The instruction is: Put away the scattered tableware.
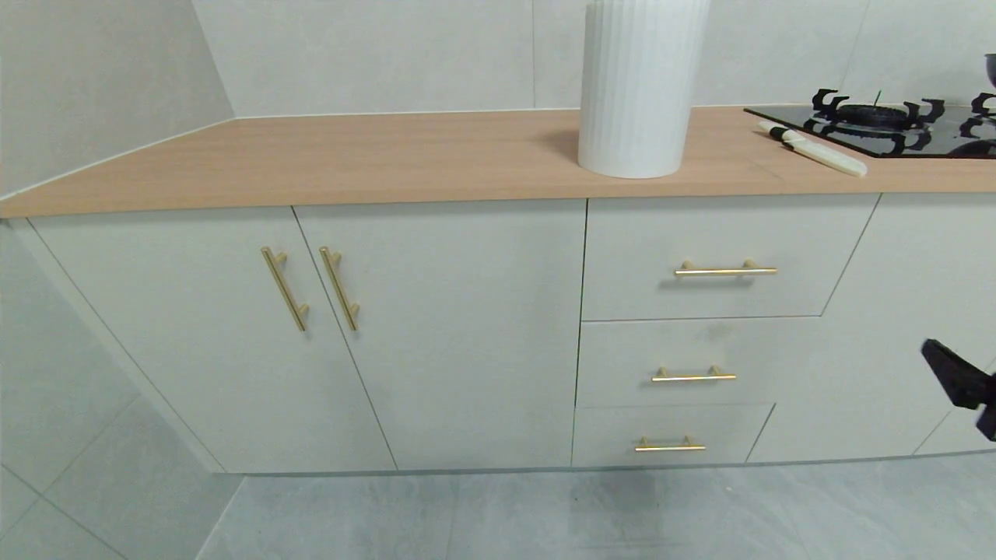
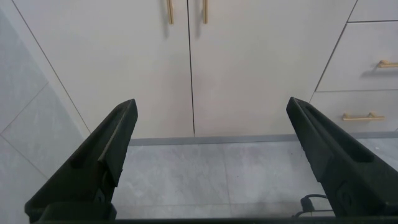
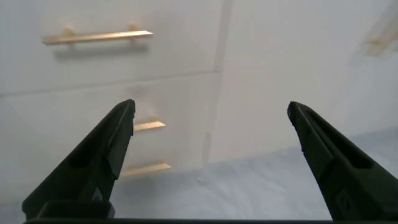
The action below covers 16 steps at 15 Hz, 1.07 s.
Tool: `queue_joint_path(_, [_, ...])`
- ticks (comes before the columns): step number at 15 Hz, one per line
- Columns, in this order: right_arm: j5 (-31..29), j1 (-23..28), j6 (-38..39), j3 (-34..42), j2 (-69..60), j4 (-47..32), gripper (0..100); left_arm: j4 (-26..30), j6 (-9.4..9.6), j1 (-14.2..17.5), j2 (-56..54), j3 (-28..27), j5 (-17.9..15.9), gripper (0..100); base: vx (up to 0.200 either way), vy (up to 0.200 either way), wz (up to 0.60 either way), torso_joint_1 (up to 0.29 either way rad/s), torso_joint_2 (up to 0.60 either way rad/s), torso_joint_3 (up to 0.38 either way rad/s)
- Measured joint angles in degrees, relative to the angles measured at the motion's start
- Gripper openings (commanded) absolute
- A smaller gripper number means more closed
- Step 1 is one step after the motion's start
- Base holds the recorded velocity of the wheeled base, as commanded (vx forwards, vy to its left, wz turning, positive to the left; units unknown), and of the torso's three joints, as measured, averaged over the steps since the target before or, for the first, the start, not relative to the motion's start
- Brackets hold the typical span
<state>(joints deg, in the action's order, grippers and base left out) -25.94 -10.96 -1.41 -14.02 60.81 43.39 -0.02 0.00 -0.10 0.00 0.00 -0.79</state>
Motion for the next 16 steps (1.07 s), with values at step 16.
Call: queue_joint_path(16, [13.06,10.69,-5.12,9.29,-60.34,-37.07,100,-0.02,0.0,0.0,0.0,0.0,0.01,100,0.0,0.0,0.0,0.0,0.0,0.0])
